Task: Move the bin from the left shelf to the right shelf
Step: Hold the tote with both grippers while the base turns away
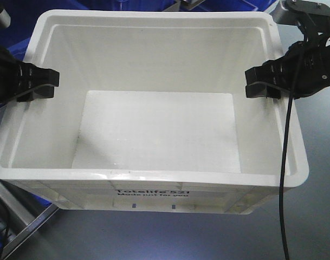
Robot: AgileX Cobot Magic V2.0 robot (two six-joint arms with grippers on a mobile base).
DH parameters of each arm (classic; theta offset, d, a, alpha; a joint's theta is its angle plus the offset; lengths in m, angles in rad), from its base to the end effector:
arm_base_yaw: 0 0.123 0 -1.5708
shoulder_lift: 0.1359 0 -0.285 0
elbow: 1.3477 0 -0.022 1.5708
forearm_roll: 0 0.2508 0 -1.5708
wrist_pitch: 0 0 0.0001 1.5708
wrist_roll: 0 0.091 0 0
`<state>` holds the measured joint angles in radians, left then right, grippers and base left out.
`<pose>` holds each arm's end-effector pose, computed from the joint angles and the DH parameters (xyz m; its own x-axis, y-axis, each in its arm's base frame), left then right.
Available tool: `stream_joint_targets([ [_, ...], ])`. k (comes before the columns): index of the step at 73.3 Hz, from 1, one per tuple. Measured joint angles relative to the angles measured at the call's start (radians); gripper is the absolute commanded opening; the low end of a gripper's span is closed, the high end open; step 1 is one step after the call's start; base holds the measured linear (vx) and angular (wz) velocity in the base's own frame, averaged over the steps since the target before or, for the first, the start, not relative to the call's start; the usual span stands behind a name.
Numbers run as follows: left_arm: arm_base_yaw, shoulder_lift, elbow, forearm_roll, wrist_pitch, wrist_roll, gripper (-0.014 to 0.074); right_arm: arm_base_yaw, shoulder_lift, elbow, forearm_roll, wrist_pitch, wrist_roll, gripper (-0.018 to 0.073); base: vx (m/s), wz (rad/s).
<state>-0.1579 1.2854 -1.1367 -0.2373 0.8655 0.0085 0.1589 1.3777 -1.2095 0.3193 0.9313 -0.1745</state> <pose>0.2580 -0.0576 0.3405 -0.8115 -0.0167 -0.5841 0.1455 0.9623 -0.2297 0.2767 0.0676 0.3356 -0.8297 -0.1131 -0.5466 -0.2734 0.9361 0.2213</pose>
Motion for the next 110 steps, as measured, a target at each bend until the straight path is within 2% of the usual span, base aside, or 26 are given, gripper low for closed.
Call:
stream_joint_targets([
  [110,0.000,0.000,0.000,-0.001,0.000,0.000,0.0002,0.000,0.000,0.000,0.000,0.000,0.000,-0.0005,0.18,-0.46],
])
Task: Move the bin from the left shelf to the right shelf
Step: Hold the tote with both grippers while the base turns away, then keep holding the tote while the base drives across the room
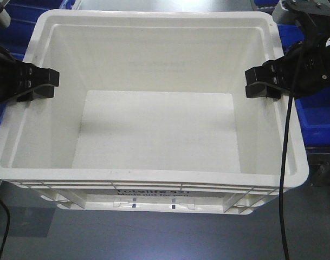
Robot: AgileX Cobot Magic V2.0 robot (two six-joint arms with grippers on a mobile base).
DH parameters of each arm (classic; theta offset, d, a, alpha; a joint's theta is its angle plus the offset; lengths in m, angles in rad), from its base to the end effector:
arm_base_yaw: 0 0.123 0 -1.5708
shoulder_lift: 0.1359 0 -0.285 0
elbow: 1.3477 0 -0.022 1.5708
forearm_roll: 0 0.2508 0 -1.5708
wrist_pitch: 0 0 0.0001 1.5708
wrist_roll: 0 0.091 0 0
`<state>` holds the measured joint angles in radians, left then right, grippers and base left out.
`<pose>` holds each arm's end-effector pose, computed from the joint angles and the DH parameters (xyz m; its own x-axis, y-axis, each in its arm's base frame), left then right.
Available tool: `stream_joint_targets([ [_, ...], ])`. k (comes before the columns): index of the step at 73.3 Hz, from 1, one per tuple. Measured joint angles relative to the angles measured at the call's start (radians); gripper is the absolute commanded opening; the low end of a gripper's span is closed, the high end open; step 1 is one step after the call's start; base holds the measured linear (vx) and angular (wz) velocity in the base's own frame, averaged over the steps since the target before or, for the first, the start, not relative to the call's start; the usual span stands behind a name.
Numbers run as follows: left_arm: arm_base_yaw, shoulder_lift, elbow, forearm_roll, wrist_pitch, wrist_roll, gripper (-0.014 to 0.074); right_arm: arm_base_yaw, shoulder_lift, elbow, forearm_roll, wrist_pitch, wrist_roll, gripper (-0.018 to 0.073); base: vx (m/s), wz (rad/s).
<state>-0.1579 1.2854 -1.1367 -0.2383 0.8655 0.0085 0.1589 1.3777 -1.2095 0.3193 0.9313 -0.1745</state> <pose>0.2580 -0.0577 0.3405 -0.8116 -0.0174 -0.5839 0.1454 0.9621 -0.2307 0.2767 0.0676 0.3356 -0.8297 -0.1131 -0.5466 -0.2734 0.9361 0.2213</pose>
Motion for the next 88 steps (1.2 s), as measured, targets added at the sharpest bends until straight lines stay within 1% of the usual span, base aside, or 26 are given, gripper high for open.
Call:
stream_joint_targets([
  [31,0.000,0.000,0.000,-0.001,0.000,0.000,0.0002,0.000,0.000,0.000,0.000,0.001,0.000,-0.0005,0.30,-0.29],
  [88,0.000,0.000,0.000,-0.001,0.001,0.000,0.0002,0.000,0.000,0.000,0.000,0.001,0.000,-0.0005,0.37,-0.06],
])
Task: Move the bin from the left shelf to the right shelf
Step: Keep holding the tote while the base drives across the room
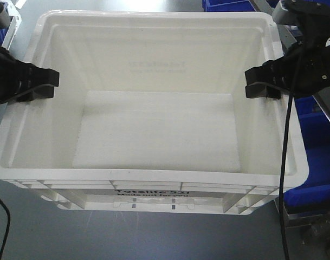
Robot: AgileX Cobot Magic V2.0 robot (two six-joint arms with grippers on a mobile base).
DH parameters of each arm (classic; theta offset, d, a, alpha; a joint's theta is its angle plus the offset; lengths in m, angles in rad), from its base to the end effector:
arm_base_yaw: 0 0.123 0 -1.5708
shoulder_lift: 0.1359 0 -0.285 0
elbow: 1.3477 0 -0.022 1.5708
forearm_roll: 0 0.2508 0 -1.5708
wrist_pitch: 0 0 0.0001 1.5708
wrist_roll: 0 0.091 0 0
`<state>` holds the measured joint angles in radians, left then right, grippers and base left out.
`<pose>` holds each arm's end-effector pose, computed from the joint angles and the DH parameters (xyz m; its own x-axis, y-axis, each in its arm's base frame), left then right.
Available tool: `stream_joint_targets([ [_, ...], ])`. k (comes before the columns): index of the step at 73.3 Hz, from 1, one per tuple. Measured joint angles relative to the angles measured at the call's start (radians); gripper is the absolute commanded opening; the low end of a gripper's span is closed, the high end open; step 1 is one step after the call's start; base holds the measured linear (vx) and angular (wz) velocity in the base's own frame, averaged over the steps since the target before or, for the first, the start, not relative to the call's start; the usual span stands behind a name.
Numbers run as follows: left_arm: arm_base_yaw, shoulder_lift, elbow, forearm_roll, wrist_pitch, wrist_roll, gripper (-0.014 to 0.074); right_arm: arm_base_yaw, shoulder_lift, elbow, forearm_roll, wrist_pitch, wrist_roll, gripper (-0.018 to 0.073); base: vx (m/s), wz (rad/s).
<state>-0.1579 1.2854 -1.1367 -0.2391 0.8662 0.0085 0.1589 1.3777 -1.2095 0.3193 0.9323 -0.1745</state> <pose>0.2580 -0.0577 0.3405 -0.8121 -0.0177 -0.5833 0.1453 0.9619 -0.2314 0.2766 0.0676 0.3356 -0.8302 -0.1134 -0.5458 -0.2734 0.9360 0.2215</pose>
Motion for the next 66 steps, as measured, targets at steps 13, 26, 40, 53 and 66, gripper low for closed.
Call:
stream_joint_targets([
  [13,0.000,0.000,0.000,0.000,0.000,0.000,0.0002,0.000,0.000,0.000,0.000,0.000,0.000,-0.0005,0.39,-0.06],
  [26,0.000,0.000,0.000,0.000,0.000,0.000,0.0002,0.000,0.000,0.000,0.000,0.000,-0.001,-0.0005,0.40,-0.05],
  [40,0.000,0.000,0.000,0.000,0.000,0.000,0.0002,0.000,0.000,0.000,0.000,0.001,-0.001,-0.0005,0.41,-0.02],
  [53,0.000,0.000,0.000,0.000,0.000,0.000,0.0002,0.000,0.000,0.000,0.000,0.001,-0.001,-0.0005,0.43,0.04],
  [66,0.000,0.000,0.000,0.000,0.001,0.000,0.0002,0.000,0.000,0.000,0.000,0.001,-0.001,-0.0005,0.45,0.10],
])
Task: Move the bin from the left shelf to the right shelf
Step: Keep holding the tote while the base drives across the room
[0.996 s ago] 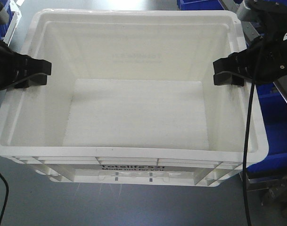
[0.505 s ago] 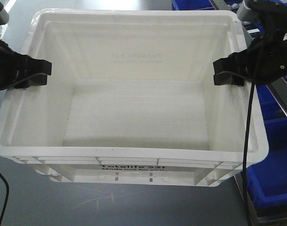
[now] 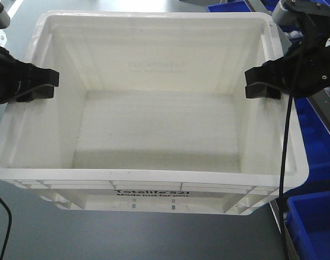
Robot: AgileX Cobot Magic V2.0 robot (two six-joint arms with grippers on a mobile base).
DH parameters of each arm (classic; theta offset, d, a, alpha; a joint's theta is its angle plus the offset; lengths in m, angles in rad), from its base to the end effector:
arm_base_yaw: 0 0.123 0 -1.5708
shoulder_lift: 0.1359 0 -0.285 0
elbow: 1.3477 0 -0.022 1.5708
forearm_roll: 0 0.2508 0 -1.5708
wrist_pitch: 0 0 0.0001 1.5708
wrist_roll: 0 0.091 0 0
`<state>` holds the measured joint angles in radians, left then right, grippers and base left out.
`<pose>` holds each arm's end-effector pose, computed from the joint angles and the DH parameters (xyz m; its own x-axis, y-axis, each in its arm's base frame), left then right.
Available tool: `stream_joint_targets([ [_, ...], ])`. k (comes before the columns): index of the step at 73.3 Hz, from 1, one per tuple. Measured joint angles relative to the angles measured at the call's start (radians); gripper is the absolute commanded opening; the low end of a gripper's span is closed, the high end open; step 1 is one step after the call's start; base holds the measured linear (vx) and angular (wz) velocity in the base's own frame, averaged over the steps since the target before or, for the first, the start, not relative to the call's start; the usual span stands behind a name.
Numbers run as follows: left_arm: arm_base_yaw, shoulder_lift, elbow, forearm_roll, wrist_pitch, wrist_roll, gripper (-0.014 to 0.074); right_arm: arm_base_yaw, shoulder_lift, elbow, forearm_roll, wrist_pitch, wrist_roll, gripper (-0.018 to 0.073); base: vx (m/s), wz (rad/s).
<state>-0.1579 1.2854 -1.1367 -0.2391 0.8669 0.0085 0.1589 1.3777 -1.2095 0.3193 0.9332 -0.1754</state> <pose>0.2579 -0.0577 0.3404 -0.8125 -0.0175 -0.5827 0.1453 0.9619 -0.2314 0.2765 0.0676 0.3355 -0.8304 -0.1145 -0.5453 -0.2743 0.9359 0.2211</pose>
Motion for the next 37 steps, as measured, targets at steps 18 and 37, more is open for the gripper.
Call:
stream_joint_targets([
  [18,0.000,0.000,0.000,0.001,0.000,0.000,0.0002,0.000,0.000,0.000,0.000,-0.001,0.000,-0.0005,0.46,0.09],
  [37,0.000,0.000,0.000,0.001,0.000,0.000,0.0002,0.000,0.000,0.000,0.000,-0.001,0.000,-0.0005,0.46,0.08],
])
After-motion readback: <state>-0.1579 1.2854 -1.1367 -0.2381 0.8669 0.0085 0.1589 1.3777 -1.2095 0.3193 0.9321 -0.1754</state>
